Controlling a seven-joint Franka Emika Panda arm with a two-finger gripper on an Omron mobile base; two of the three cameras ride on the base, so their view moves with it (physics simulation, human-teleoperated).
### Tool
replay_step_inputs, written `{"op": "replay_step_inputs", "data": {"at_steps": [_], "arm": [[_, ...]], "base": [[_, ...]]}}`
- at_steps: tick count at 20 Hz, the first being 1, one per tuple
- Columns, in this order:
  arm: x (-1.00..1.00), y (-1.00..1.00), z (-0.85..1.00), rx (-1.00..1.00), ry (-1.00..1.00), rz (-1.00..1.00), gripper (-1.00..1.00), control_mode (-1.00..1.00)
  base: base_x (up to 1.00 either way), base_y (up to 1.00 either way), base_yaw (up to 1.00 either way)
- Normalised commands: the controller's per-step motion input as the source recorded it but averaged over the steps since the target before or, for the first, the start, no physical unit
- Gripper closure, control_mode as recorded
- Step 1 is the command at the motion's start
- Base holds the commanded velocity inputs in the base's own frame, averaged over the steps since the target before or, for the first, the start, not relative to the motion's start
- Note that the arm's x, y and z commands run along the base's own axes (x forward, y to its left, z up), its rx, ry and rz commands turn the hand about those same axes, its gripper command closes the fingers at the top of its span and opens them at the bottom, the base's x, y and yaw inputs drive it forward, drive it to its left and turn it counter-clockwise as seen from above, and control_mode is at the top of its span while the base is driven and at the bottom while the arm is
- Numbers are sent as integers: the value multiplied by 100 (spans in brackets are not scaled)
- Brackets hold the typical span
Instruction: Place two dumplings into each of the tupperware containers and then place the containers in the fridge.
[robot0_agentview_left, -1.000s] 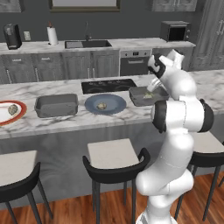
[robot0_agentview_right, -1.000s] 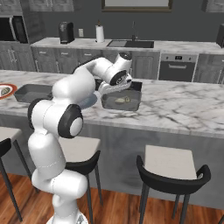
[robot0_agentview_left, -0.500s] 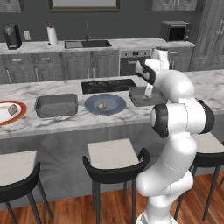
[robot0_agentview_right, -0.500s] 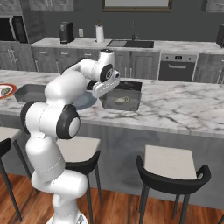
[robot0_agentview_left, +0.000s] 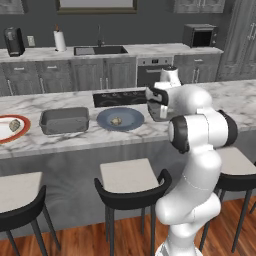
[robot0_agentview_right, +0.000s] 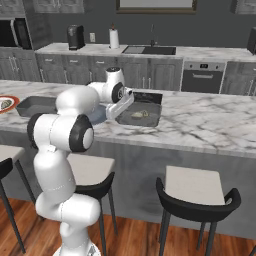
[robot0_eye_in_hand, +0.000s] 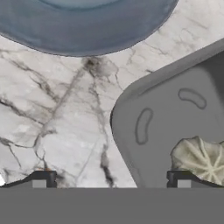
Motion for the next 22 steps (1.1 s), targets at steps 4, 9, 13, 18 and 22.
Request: {"op": "replay_step_inputs", "data": {"at_steps": [4,9,13,18,22], "arm": [[75,0,0,0,3,10,-100,-100],[17,0,-13,-8,9,6,-100,-100],[0,0,-36,-12,10,1,-100,-100],[11,-1,-41,-3,1,2,-100,-100],[19,-11,-25,0,0,2,-100,-100]], "base": [[0,0,0],[0,0,0],[0,0,0],[0,0,0],[0,0,0]]}}
